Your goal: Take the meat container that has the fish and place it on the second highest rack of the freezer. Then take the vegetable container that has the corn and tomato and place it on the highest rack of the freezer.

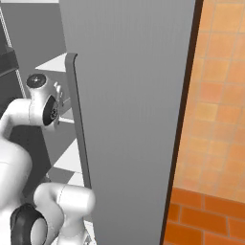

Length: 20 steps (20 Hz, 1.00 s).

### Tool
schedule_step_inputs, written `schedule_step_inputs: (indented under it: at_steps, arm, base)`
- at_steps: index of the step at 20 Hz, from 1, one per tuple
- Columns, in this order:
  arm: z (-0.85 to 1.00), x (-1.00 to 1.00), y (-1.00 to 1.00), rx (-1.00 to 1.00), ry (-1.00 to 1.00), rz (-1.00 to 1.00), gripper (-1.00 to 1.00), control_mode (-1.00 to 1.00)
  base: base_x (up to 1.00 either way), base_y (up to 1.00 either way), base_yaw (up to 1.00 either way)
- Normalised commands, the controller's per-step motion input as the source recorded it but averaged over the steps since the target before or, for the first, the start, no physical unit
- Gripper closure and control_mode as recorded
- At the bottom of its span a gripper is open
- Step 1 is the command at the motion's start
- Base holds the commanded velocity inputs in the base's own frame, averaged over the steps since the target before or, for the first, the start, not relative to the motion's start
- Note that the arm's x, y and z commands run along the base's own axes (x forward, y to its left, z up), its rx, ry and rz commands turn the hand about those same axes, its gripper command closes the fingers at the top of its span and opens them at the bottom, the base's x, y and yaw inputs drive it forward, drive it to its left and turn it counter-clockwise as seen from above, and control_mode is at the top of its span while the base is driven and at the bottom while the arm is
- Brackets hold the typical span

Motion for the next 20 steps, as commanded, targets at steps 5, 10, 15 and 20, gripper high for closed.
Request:
schedule_step_inputs:
  at_steps: [5,10,15,20]
  arm:
    - [0.41,-1.0,-0.06,-0.15,0.19,0.23,-1.0,-1.0]
    - [0.03,-1.0,-0.3,-0.18,0.05,0.4,-1.0,-1.0]
    - [-0.04,-1.0,-0.32,-0.12,0.0,0.32,-1.0,-1.0]
    - [-0.14,-0.85,-0.23,-0.03,0.01,0.11,-1.0,-1.0]
  base:
    - [0.0,0.0,0.0]
    - [0.0,0.0,0.0]
    - [0.0,0.0,0.0]
    - [0.0,0.0,0.0]
